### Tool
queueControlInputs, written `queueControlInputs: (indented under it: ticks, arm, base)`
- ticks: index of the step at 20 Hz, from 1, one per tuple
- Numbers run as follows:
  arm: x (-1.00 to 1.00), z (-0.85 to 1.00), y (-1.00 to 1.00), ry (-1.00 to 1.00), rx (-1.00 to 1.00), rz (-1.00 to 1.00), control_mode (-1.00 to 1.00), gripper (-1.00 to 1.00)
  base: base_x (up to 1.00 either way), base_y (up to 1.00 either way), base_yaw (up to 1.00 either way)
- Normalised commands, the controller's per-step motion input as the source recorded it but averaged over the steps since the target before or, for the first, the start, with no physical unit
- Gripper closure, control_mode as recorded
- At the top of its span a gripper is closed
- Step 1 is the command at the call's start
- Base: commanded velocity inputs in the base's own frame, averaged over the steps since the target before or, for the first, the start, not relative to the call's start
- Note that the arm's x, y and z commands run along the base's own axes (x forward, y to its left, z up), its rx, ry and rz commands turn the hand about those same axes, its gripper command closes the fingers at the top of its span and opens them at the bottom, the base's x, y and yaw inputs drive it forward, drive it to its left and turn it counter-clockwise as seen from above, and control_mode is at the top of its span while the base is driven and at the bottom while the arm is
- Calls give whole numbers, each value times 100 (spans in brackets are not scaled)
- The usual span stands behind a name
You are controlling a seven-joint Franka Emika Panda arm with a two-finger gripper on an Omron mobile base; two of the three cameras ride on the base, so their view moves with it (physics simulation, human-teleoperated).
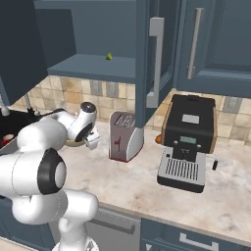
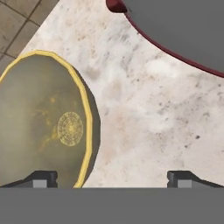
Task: Pick the mug and place it in the sink. Pick the bowl and place it in the open cabinet and then close the cabinet.
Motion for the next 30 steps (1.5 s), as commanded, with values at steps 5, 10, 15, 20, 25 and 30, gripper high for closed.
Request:
queueControlInputs:
  ticks: [5, 10, 15, 20, 25, 30]
  arm:
    - [9, -4, 21, 0, 0, -7, -100, -100]
    - [9, -10, 21, 0, 0, -7, -100, -100]
    - [8, -14, 12, 0, 0, -6, -100, -100]
    - [8, -21, 1, 1, 1, -3, -100, -100]
    - [16, -17, 0, 0, 1, -2, -100, -100]
    - [24, -5, 0, 0, 0, -1, -100, -100]
  base:
    - [0, 0, 0]
    - [0, 0, 0]
    - [0, 0, 0]
    - [0, 0, 0]
    - [0, 0, 0]
    - [0, 0, 0]
